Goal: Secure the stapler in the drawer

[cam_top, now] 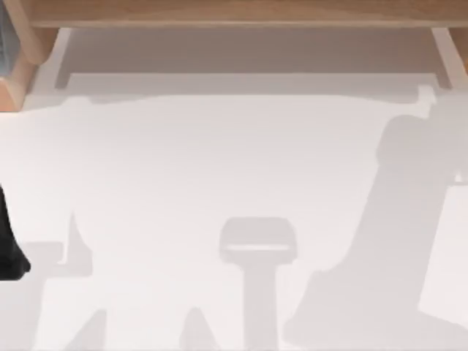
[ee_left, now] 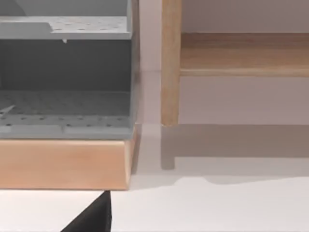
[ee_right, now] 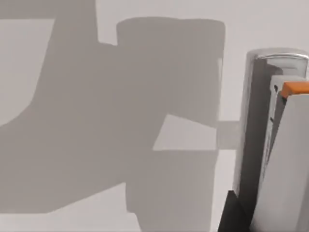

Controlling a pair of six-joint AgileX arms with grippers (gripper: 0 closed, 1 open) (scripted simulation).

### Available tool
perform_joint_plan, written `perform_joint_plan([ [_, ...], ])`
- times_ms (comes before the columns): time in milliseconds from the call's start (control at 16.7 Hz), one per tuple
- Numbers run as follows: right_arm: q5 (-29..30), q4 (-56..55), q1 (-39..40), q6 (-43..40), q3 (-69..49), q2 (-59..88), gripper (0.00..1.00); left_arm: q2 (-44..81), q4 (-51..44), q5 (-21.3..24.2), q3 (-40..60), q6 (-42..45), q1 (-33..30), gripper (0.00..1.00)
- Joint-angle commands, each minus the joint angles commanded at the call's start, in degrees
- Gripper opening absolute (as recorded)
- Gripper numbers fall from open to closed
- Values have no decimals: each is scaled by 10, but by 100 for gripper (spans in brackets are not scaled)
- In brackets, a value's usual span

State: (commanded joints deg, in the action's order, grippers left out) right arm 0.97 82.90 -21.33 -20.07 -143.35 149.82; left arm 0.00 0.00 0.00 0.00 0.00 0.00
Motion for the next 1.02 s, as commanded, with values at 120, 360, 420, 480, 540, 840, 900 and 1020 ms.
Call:
perform_joint_plan([
  [120,0,2,0,0,-1,3,0,0,0,0,0,0,0,100],
  [360,0,1,3,0,0,4,0,0,0,0,0,0,0,100],
  [420,-2,-2,3,-6,1,2,0,0,0,0,0,0,0,100],
  [480,-6,-6,2,-16,3,-2,0,0,0,0,0,0,0,100],
  [540,-12,-11,1,-29,5,-8,0,0,0,0,0,0,0,100],
  [840,-48,-36,-7,-92,18,-43,0,0,0,0,0,0,0,100],
  [900,-53,-40,-9,-97,21,-48,0,0,0,0,0,0,0,100],
  [1020,-57,-44,-10,-99,27,-49,0,0,0,0,0,0,0,100],
])
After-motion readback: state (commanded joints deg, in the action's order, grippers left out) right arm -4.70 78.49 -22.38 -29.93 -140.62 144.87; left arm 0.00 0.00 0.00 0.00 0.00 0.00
